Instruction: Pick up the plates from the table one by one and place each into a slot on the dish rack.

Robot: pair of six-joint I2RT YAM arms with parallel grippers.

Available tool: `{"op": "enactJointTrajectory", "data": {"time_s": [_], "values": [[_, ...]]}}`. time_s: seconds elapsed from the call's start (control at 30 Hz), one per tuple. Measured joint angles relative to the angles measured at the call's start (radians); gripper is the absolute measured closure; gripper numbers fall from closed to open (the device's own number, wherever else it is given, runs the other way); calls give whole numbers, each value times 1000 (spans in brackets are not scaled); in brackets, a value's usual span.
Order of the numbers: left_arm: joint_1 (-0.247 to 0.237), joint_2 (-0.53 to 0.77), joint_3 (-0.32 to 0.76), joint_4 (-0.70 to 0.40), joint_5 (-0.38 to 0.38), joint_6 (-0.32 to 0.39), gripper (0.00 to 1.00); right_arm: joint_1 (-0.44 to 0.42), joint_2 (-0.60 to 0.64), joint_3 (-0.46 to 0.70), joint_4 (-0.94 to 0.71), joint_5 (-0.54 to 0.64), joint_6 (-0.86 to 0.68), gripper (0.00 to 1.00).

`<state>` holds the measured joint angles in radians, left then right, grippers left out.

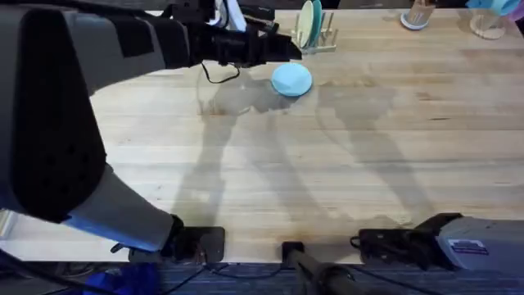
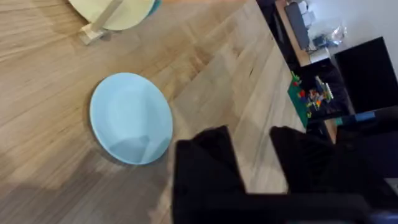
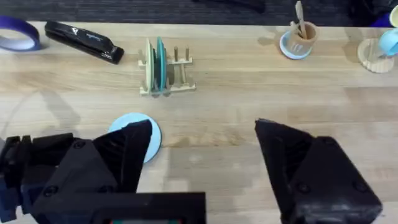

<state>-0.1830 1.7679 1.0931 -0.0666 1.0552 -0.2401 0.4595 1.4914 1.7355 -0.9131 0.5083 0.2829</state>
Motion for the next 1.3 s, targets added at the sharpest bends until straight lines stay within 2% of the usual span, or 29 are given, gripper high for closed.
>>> {"op": "enactJointTrajectory", "data": {"time_s": [0.07,0.13,0.2,0.37,0.6,0.8,0.93,1.03,1.17,1.3], "values": [[-3,0,0,1,0,-5,689,0,0,0,0,0,0,5],[-3,0,0,2,-1,-16,901,0,0,0,-1,0,0,5],[-3,0,0,3,-5,-33,954,0,0,0,-1,0,0,5],[-3,0,0,23,-27,-137,960,0,0,0,-5,0,0,7],[0,0,0,109,-31,-331,961,0,0,0,-5,0,0,6],[35,0,0,138,-30,-472,961,0,0,0,-6,0,0,5],[68,2,0,160,-13,-530,961,0,0,0,-6,0,0,5],[85,23,0,216,31,-563,961,0,0,0,-6,0,0,6],[88,87,1,289,94,-609,961,0,0,0,-6,0,0,6],[87,138,1,304,127,-633,961,0,0,0,-7,0,0,6]]}}
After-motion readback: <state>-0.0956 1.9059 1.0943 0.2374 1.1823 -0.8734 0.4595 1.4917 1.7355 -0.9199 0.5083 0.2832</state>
